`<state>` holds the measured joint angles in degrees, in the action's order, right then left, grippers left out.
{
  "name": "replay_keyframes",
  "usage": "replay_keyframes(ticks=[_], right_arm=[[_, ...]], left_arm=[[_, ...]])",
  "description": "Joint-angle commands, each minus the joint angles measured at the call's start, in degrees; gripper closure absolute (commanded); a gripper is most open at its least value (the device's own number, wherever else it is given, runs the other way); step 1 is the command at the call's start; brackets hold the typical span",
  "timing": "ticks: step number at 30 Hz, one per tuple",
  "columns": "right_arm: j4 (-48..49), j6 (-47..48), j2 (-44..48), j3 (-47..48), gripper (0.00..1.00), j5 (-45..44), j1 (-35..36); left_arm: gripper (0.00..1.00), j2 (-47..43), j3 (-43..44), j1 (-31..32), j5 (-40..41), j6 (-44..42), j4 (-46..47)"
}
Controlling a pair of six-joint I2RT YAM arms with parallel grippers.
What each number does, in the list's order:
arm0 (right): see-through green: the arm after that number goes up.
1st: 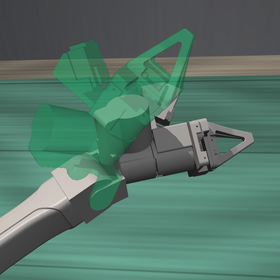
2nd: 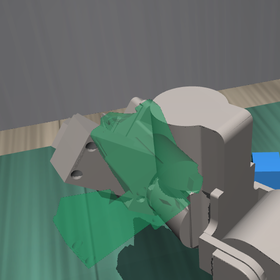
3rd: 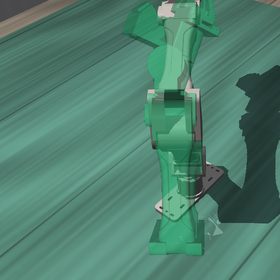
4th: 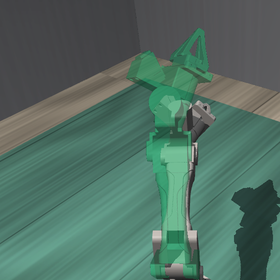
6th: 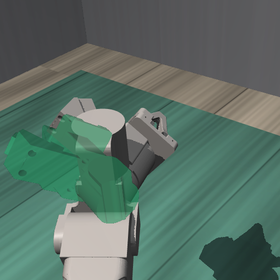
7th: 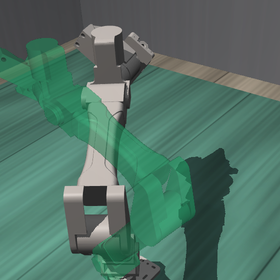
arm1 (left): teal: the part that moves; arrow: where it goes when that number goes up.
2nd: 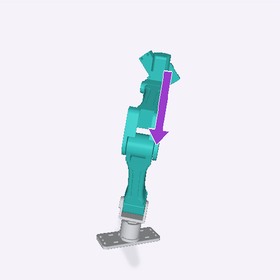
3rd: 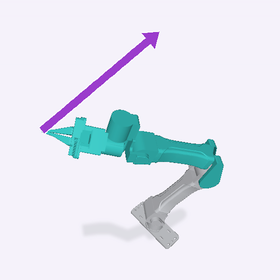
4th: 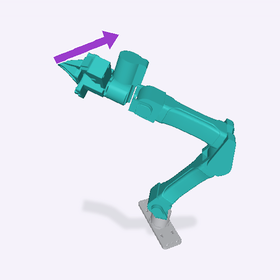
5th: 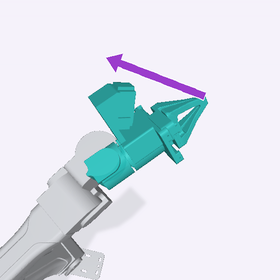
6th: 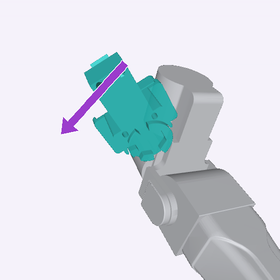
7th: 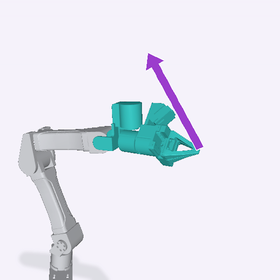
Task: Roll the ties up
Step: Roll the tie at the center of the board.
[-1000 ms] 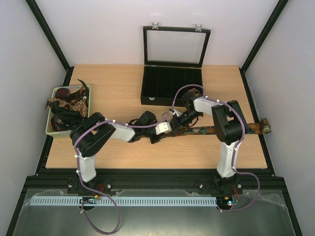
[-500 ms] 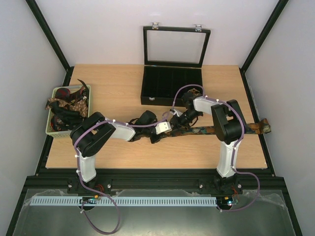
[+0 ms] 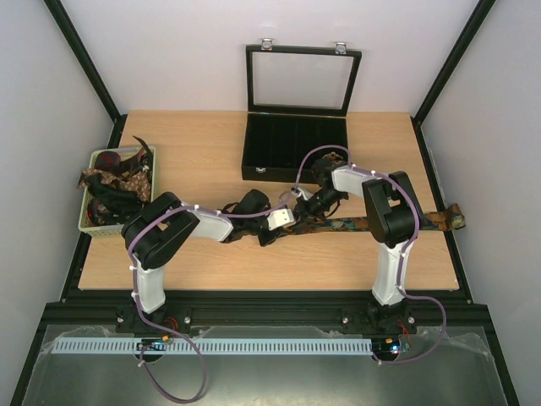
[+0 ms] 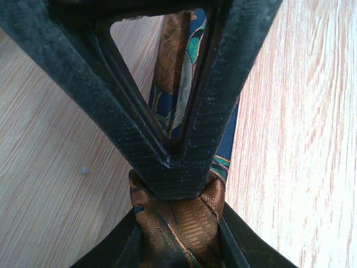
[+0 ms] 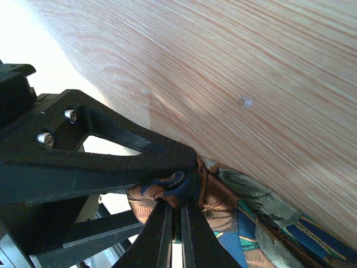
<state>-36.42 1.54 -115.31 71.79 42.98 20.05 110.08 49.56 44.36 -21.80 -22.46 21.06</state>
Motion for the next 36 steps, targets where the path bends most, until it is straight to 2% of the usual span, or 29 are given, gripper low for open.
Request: replay_keyframes(ticks=[1,5,7,10,20,24,28,31,36], right_arm=[[-1.9,1.4,-2.9,-0.8,0.99,-2.7,0.2],[0.1,3.1,-3.0,-3.1,0.99,-2.2,-1.6],[1.2,3.8,-3.7,-4.1,0.99,-1.6,-2.6],[2.5,4.8,-5.5,-4.5,0.99,-1.8,-3.9],[4.5,6.5,-6.8,-5.0,0.99,-5.6,-5.3],[4.9,6.5,-6.4,-5.0,0.99,-5.0,-5.4],[3.9,6.6,-5.2,-3.7,0.99,-2.1,-5.3],[2.6,6.5,-3.5,-2.5,0.98,0.3,-5.3],[-1.2,6.3,0.2,-0.4,0.66,1.5,-5.4]], left_arm=[[0.69,3.4,-1.6,0.1,3.5,0.6,-7.8],[0.48,-0.9,-5.3,-2.2,-0.1,3.2,-0.5],[0.43,-3.2,-7.3,-2.9,-2.3,3.7,3.7],[0.40,-3.9,-8.4,-2.9,-4.3,3.1,6.4],[0.38,4.1,-4.3,-0.1,-4.0,4.9,13.1],[0.44,7.1,-1.5,1.0,-3.2,6.2,13.4],[0.60,7.2,-1.8,1.2,-1.2,3.3,10.1],[0.68,5.8,-3.9,1.2,1.3,1.4,7.8],[0.74,5.1,-3.8,1.5,3.4,3.2,3.7]])
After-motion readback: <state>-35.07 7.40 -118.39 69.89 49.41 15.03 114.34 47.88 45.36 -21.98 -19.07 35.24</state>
